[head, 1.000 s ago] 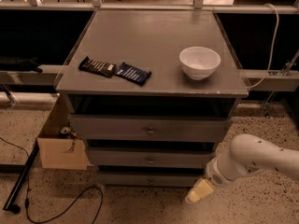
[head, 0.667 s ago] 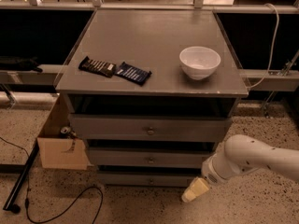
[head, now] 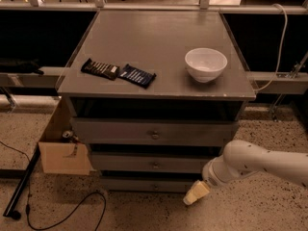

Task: Open middle drawer

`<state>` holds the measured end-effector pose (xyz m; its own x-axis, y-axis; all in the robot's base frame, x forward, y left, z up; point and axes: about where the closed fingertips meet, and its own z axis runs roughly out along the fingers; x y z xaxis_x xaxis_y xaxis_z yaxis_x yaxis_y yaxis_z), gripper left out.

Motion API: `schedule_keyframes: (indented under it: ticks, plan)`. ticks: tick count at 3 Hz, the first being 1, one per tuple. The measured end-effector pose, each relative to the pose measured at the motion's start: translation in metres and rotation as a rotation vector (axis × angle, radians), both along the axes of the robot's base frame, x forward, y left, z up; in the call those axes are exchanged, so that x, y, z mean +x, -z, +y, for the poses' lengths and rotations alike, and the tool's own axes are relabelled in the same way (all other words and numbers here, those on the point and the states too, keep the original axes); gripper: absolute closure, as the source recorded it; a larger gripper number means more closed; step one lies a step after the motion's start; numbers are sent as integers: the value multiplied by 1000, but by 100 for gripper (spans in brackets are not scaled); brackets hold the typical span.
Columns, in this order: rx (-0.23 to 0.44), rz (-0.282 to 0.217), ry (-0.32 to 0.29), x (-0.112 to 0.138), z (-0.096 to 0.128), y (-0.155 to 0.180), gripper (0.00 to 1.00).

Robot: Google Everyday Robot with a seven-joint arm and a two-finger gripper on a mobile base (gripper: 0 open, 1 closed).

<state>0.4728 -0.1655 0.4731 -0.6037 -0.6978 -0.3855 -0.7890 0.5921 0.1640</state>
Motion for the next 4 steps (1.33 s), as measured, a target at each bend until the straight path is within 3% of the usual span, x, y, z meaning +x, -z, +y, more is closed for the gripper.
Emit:
schedule_keyframes:
  ticks: [2,4]
  plan:
    - [-18,-139,-8,29,5,-7,0]
    - [-38,-140,2,35,5,-2,0]
